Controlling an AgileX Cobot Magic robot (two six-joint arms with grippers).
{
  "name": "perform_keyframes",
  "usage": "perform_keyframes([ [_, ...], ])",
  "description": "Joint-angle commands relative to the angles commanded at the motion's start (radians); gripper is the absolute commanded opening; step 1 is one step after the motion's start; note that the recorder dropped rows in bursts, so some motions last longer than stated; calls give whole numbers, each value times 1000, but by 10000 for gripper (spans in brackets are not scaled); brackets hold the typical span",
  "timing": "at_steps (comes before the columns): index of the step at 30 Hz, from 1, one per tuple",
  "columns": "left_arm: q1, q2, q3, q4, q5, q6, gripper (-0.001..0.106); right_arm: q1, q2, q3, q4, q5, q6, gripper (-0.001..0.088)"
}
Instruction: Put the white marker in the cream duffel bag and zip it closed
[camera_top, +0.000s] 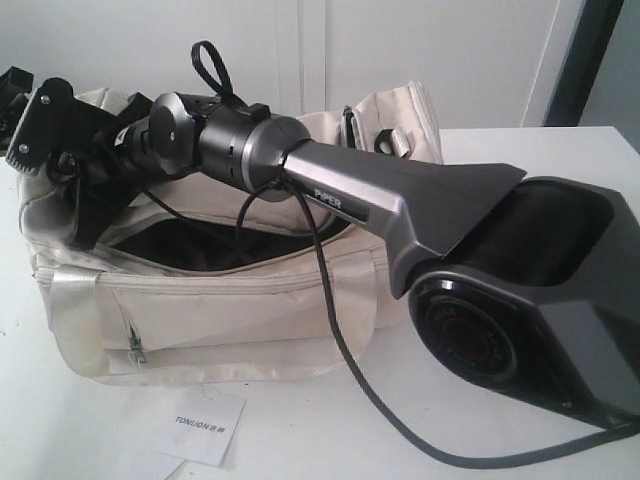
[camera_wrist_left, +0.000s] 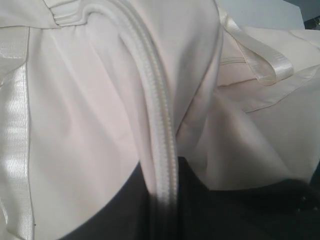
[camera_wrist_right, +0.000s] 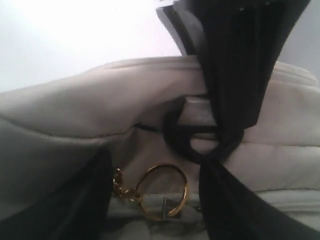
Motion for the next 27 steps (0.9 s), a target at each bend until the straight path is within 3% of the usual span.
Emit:
perform_keyframes([
  [8, 0, 0, 0, 0, -2, 4, 0, -21, 7, 0, -22, 14, 35, 373],
  [10, 0, 0, 0, 0, -2, 4, 0, -28, 7, 0, -31, 39, 38, 258],
  [13, 0, 0, 0, 0, -2, 4, 0, -28, 5, 0, -39, 93, 50, 1],
  [21, 0, 0, 0, 0, -2, 6, 0, -30, -51, 0, -95, 185, 83, 0],
  [27, 0, 0, 0, 0, -2, 6, 0, -30, -90, 0, -140, 223, 199, 0],
])
